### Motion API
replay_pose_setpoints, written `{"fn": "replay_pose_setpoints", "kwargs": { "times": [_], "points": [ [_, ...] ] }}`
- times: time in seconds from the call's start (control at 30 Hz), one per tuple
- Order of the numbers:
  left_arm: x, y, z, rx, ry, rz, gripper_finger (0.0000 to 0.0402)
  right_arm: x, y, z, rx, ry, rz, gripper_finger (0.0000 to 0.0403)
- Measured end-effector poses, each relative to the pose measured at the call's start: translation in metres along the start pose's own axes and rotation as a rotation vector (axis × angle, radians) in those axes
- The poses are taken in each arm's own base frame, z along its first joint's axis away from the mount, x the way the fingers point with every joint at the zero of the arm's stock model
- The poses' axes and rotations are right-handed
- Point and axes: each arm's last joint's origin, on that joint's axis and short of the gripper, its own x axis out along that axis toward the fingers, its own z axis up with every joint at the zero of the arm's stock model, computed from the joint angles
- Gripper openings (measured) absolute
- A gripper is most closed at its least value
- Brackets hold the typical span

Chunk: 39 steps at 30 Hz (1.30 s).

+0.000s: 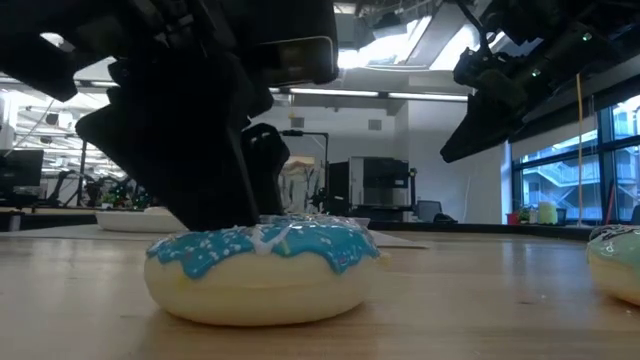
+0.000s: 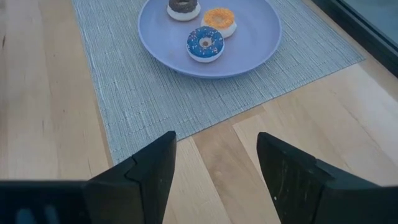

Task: Pick & Place donuts
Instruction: Put the large blue donut on the white plate

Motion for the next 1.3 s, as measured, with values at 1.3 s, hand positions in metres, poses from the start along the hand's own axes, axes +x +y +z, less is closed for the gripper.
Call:
{"fn": "replay_pose_setpoints", "kwargs": {
  "times": [1.3],
  "points": [
    [-0.0022,0.0064,0.0043,-0.049,0.0,-0.016,0.015,0.0001,-0.0002,-0.0003,-0.004,0.003,-0.002,0.0226]
  ]
}}
